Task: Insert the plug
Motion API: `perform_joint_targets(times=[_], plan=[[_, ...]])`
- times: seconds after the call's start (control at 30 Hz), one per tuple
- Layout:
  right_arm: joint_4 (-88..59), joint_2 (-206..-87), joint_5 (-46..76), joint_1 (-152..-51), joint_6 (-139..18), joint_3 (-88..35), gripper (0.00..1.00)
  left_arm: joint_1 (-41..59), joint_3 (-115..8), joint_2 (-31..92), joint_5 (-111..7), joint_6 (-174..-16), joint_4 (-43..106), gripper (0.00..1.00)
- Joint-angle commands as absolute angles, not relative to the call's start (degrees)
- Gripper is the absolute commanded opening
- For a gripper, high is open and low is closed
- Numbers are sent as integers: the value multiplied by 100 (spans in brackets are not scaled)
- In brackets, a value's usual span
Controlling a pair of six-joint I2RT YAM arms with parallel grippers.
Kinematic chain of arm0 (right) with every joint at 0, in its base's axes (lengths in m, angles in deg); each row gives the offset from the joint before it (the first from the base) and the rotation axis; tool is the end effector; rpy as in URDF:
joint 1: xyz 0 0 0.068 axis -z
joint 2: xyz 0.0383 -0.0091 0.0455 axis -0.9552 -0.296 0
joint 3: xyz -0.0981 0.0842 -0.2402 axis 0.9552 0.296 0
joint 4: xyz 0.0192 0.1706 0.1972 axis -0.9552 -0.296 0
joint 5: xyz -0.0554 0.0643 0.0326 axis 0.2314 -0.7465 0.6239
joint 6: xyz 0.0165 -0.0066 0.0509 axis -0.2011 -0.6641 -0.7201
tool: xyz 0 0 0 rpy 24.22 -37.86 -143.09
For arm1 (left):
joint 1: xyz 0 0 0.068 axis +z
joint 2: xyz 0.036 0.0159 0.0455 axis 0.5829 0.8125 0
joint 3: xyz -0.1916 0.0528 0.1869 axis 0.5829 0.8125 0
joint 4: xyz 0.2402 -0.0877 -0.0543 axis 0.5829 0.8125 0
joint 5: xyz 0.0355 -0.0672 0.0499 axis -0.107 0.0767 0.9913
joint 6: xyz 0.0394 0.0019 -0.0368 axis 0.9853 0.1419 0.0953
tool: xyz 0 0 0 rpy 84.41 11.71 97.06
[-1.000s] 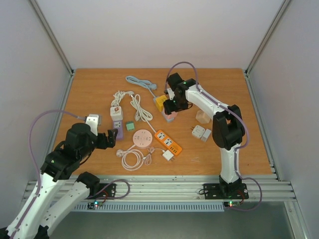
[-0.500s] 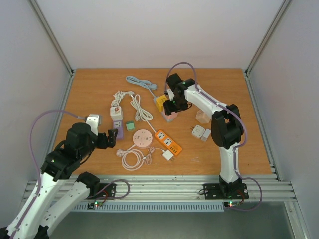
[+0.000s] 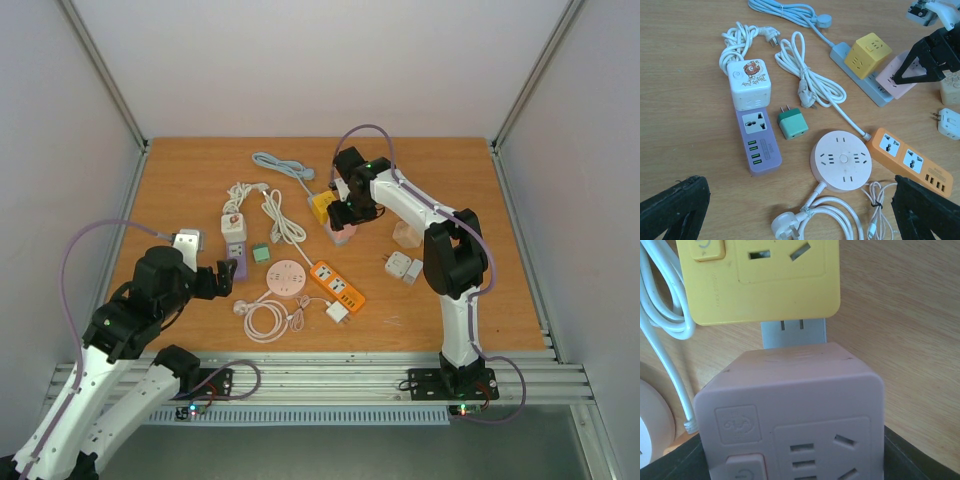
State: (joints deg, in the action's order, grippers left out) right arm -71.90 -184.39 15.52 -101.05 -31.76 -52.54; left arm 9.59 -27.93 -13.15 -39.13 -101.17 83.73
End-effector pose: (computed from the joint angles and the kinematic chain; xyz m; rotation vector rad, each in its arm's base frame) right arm 0.3742 0.2064 0.2245 -1.2468 2.5994 0.2054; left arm 0.0971 -0.0445 0.3110 0.1160 2.1993 -0.3465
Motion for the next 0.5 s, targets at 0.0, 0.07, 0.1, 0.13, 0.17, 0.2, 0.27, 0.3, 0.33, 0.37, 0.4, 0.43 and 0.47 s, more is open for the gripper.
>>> perform_joint_targets(times=[0.0, 0.07, 0.1, 0.13, 0.17, 0.2, 0.27, 0.3, 0.33, 0.37, 0.4, 0.43, 0.47], plan=[[-7185, -18427, 1534, -10090, -3133, -5395, 31, 973, -2766, -1277, -3913, -10052, 8199, 99], [-7176, -18437, 1539, -10091, -3160, -5390, 31, 973, -2762, -1284, -3920, -10052, 8201, 99], [-7162, -18436, 1547, -10091, -3165, -5374, 31, 973, -2763, -1281, -3921, -10056, 8203, 99], [-7152, -18427, 1553, -10086, -3174, -5371, 31, 973, -2764, -1276, -3921, -10053, 8201, 99], [-7147, -18425, 1554, -10090, -3176, -5369, 31, 973, -2762, -1274, -3921, -10052, 8201, 99], [-7137, -18412, 1562, -10090, -3181, -5378, 31, 973, -2765, -1277, -3927, -10052, 8201, 99], [-7141, -18372, 1575, -10086, -3191, -5377, 31, 973, -2762, -1283, -3921, -10052, 8201, 99], [-7130, -18332, 1563, -10090, -3186, -5378, 31, 973, -2762, -1287, -3921, -10052, 8201, 99], [-7132, -18302, 1558, -10090, -3177, -5374, 31, 973, -2762, -1282, -3913, -10052, 8203, 99], [-7128, -18275, 1558, -10091, -3173, -5374, 31, 973, -2764, -1284, -3912, -10052, 8201, 99], [-7130, -18249, 1558, -10091, -3173, -5382, 31, 973, -2762, -1283, -3912, -10052, 8201, 99], [-7134, -18227, 1553, -10093, -3174, -5383, 31, 973, -2768, -1286, -3912, -10052, 8203, 99], [-7143, -18200, 1539, -10091, -3168, -5386, 31, 973, -2762, -1283, -3912, -10057, 8201, 99]])
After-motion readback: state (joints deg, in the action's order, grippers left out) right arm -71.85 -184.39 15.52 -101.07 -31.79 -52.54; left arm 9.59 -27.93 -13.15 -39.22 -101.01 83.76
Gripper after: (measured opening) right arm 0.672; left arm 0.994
